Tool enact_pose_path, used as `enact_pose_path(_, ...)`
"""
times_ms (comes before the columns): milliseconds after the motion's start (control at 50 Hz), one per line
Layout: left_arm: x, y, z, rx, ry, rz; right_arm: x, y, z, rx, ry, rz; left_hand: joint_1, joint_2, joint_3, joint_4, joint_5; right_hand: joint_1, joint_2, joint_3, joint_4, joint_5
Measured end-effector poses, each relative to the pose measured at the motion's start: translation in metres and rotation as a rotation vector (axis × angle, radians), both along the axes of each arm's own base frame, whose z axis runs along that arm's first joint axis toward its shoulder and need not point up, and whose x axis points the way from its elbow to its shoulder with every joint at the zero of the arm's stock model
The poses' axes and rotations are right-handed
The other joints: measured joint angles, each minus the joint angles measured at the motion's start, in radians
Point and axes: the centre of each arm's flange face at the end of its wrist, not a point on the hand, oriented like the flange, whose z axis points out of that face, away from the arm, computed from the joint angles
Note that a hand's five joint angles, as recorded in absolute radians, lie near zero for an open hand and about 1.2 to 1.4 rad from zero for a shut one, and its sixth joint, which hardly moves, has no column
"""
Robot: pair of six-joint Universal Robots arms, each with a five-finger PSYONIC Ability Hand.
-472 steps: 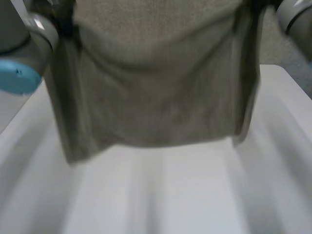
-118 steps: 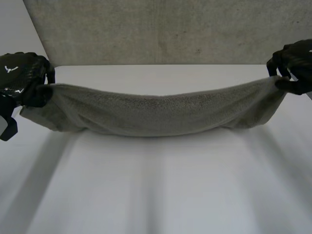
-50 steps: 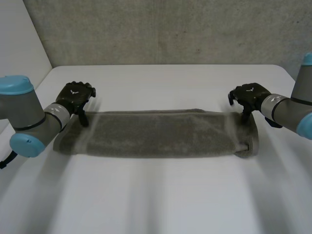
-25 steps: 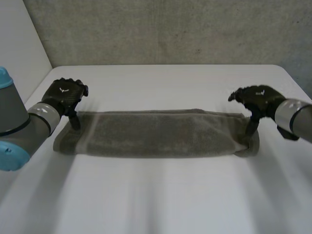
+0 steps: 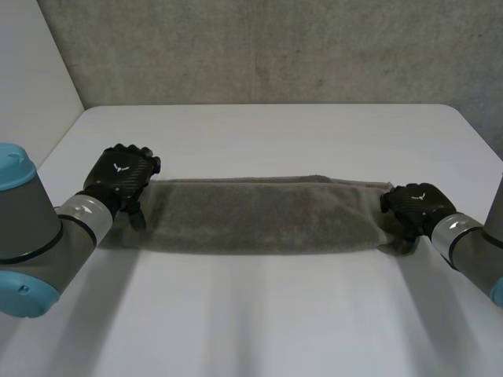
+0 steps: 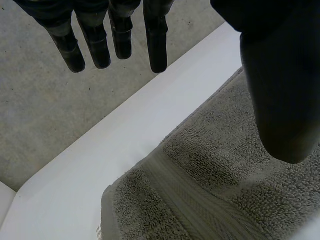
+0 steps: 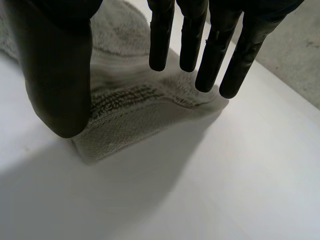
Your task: Fold the towel.
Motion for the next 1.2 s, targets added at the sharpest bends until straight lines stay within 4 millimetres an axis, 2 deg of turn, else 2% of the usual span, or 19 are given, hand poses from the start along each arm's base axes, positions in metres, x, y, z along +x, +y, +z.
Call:
enact_pose_path(140,0.0,0.001,-0.002,0.005,-0.001,0.001,0.0,-0.008,-0.013,0.006,0.009,-0.009,0.0,0.0,0.0,0.0,0.0,0.074,0.078,0.072,0.069,0.049)
enact_pose_path(180,0.001,0.001,-0.002,0.005,-0.001,0.001,0.0,-0.01,-0.014,0.006,0.011,-0.012,0.0,0.0,0.0,0.0,0.0,0.205,0.196,0.186,0.189,0.14)
enact_pose_path(220,0.001,0.001,-0.003,0.004,-0.001,0.002,-0.002,-0.012,-0.014,0.003,0.012,-0.017,0.0,0.0,0.0,0.0,0.0,0.549,0.558,0.534,0.539,0.391)
enact_pose_path(240,0.001,0.001,-0.003,0.004,-0.001,0.002,-0.003,-0.013,-0.013,0.001,0.013,-0.02,0.0,0.0,0.0,0.0,0.0,0.639,0.686,0.649,0.655,0.502)
enact_pose_path(280,0.001,0.001,-0.003,0.004,-0.001,0.003,-0.006,-0.016,-0.01,-0.01,0.013,-0.03,0.0,0.0,0.0,0.0,0.0,0.729,0.784,0.757,0.771,0.705)
enact_pose_path(300,0.001,0.001,-0.003,0.004,-0.001,0.003,-0.009,-0.018,-0.005,-0.022,0.013,-0.042,0.0,0.0,0.0,0.0,0.0,0.767,0.817,0.797,0.815,0.775)
enact_pose_path(380,0.002,0.001,-0.003,0.005,-0.001,0.004,-0.025,-0.029,0.015,-0.083,0.012,-0.09,0.0,0.0,0.0,0.0,0.0,0.787,0.827,0.819,0.851,0.808)
enact_pose_path(600,0.003,0.0,-0.002,0.0,0.0,0.009,-0.095,-0.074,0.083,-0.293,0.082,-0.26,0.0,0.0,0.0,0.0,-0.002,0.796,0.832,0.828,0.851,0.808)
enact_pose_path(680,0.003,0.0,-0.001,-0.003,0.001,0.009,-0.102,-0.081,0.101,-0.33,0.104,-0.282,-0.002,-0.002,-0.002,-0.002,-0.003,0.796,0.832,0.828,0.851,0.808)
enact_pose_path(740,0.003,0.0,0.0,-0.005,0.002,0.008,-0.096,-0.083,0.115,-0.353,0.11,-0.28,-0.002,-0.002,-0.002,-0.002,-0.004,0.796,0.832,0.831,0.851,0.808)
enact_pose_path(820,0.002,0.0,0.001,-0.007,0.003,0.007,-0.052,-0.073,0.129,-0.387,0.094,-0.194,-0.002,-0.002,-0.002,-0.002,-0.006,0.798,0.836,0.841,0.851,0.809)
enact_pose_path(900,0.002,0.001,0.001,-0.006,0.004,0.006,0.019,-0.045,0.133,-0.409,0.056,-0.023,-0.002,-0.002,-0.002,-0.002,-0.006,0.798,0.842,0.846,0.851,0.811)
enact_pose_path(920,0.002,0.001,0.001,-0.006,0.005,0.006,0.031,-0.039,0.131,-0.409,0.05,0.008,-0.002,-0.002,-0.002,-0.002,-0.006,0.798,0.842,0.846,0.851,0.811)
enact_pose_path(960,0.002,0.001,0.001,-0.003,0.009,0.006,0.076,-0.016,0.123,-0.411,0.029,0.128,-0.002,-0.002,-0.002,-0.002,-0.006,0.798,0.842,0.847,0.851,0.811)
enact_pose_path(980,0.002,0.001,0.001,-0.002,0.01,0.007,0.087,-0.009,0.12,-0.412,0.024,0.159,-0.002,-0.002,-0.002,-0.002,-0.006,0.798,0.843,0.847,0.851,0.811)
enact_pose_path(1020,0.001,0.001,0.0,0.001,0.016,0.008,0.129,0.019,0.105,-0.414,0.005,0.28,-0.002,-0.002,-0.002,-0.002,-0.006,0.798,0.844,0.847,0.851,0.811)
enact_pose_path(1040,0.001,0.002,0.0,0.002,0.018,0.008,0.139,0.026,0.101,-0.415,0.001,0.308,-0.002,-0.002,-0.002,-0.002,-0.006,0.798,0.844,0.847,0.851,0.811)
enact_pose_path(1120,0.002,0.002,0.0,0.006,0.024,0.01,0.201,0.076,0.054,-0.394,-0.002,0.5,-0.002,-0.003,-0.002,-0.002,-0.007,0.801,0.844,0.848,0.851,0.811)
enact_pose_path(1200,0.002,0.001,-0.001,0.008,0.026,0.011,0.232,0.108,0.013,-0.378,0.038,0.613,-0.002,-0.003,-0.003,-0.003,-0.008,0.801,0.844,0.848,0.851,0.811)
